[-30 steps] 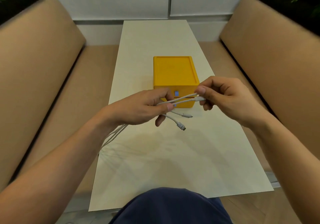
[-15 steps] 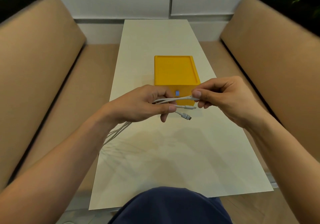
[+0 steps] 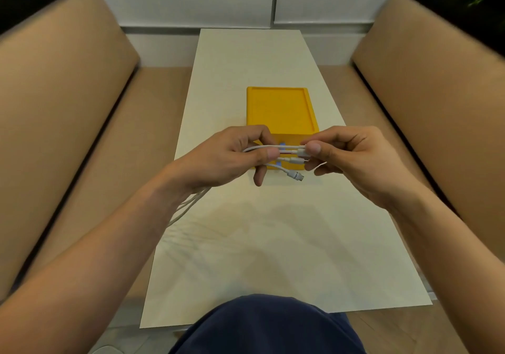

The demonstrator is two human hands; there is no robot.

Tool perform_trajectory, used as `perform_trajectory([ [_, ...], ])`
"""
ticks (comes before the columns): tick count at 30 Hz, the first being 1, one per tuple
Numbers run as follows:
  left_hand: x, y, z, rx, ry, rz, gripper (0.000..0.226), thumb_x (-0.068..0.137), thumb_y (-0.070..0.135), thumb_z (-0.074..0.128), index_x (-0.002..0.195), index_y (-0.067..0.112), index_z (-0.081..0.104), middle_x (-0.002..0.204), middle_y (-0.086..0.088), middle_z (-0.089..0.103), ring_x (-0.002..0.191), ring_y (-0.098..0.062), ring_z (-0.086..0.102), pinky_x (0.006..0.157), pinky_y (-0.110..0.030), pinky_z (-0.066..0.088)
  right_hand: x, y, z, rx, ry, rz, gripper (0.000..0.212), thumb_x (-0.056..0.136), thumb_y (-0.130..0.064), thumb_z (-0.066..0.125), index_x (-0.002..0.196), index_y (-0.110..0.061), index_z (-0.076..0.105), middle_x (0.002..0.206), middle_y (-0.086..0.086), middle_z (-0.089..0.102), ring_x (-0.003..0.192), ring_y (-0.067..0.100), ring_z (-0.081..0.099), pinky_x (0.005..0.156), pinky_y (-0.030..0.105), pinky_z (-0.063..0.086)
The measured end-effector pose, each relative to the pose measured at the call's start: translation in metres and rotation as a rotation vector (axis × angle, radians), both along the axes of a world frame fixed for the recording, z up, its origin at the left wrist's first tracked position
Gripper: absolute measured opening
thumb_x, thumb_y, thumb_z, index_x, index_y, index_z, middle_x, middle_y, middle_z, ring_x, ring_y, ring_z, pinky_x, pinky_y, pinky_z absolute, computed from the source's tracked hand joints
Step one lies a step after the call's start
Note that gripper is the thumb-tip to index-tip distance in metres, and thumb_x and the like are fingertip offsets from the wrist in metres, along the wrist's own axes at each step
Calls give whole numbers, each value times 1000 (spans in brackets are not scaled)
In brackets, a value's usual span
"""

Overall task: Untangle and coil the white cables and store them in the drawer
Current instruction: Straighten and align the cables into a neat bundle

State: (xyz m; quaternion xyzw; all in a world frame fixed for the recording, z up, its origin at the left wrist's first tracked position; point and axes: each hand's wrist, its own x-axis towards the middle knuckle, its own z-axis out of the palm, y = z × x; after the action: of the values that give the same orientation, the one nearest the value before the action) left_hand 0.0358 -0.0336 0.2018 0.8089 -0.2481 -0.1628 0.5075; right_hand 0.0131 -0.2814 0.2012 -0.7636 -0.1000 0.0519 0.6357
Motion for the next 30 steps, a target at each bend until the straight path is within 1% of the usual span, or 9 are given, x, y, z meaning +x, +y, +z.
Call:
perform_trajectory([
  [5, 3, -2, -3, -33, -3, 25, 17, 105, 23, 57, 98, 8, 57, 73, -6, 71, 48, -3, 39, 48, -13, 31, 0, 5, -4, 117, 103, -53, 29, 84, -29, 70, 105, -9, 76, 93, 10, 78, 78, 22, 76, 71, 29, 62],
  [8, 4, 0, -3, -59, -9, 43, 16, 105, 19, 56, 97, 5, 57, 71, -6, 68, 45, 1, 42, 46, -9, 30, -3, 4, -4, 78, 98, 15, 36, 82, -28, 73, 115, -11, 74, 103, 9, 79, 89, 26, 77, 79, 35, 63],
  [10, 5, 1, -3, -71, -7, 42, 16, 105, 19, 56, 97, 5, 57, 70, -6, 68, 45, 0, 42, 46, -8, 30, -6, 4, -5, 32, 63, 53, 48, 73, -26, 82, 119, -16, 73, 110, 5, 78, 96, 28, 77, 84, 38, 62],
  [12, 4, 0, -2, -73, -1, 38, 17, 106, 16, 55, 100, 1, 57, 71, -7, 67, 45, 3, 46, 46, -6, 32, -7, 7, -5, -31, 11, 37, 55, 67, -25, 87, 119, -18, 73, 110, 2, 78, 95, 24, 77, 87, 37, 62],
  [14, 3, -1, -3, -68, 1, 31, 18, 106, 14, 54, 102, -3, 56, 72, -10, 67, 48, 6, 50, 48, -5, 34, -8, 10, -5, -40, -23, 12, 48, 71, -22, 86, 116, -15, 74, 104, 4, 79, 90, 25, 77, 83, 37, 63],
  [17, 3, -2, -4, -31, -23, 12, 18, 106, 20, 55, 101, 3, 58, 74, -7, 71, 49, 2, 48, 48, -8, 33, -7, 12, -3, -7, -15, -17, 32, 78, -21, 82, 109, -13, 77, 95, 9, 79, 85, 28, 77, 75, 35, 63],
  [19, 4, 0, -4, -9, -34, -3, 18, 106, 23, 54, 101, 6, 58, 75, -5, 72, 51, 1, 48, 49, -10, 33, -7, 13, -1, 5, 18, -29, 28, 79, -21, 80, 106, -13, 77, 93, 9, 79, 84, 27, 77, 74, 34, 62],
  [26, 3, 2, -4, 37, -49, -26, 17, 108, 27, 52, 100, 14, 58, 78, 2, 74, 52, -2, 45, 51, -14, 33, -7, 17, 2, 63, 84, -62, 30, 75, -21, 80, 102, -10, 76, 93, 14, 78, 82, 33, 77, 69, 32, 62],
  [30, 2, 6, -2, 66, -71, -31, 15, 100, 32, 65, 99, 17, 61, 74, 4, 71, 60, -3, 52, 57, -16, 38, -6, 16, 3, 104, 130, -49, 31, 74, -15, 79, 103, -5, 75, 95, 17, 78, 83, 35, 77, 69, 30, 62],
])
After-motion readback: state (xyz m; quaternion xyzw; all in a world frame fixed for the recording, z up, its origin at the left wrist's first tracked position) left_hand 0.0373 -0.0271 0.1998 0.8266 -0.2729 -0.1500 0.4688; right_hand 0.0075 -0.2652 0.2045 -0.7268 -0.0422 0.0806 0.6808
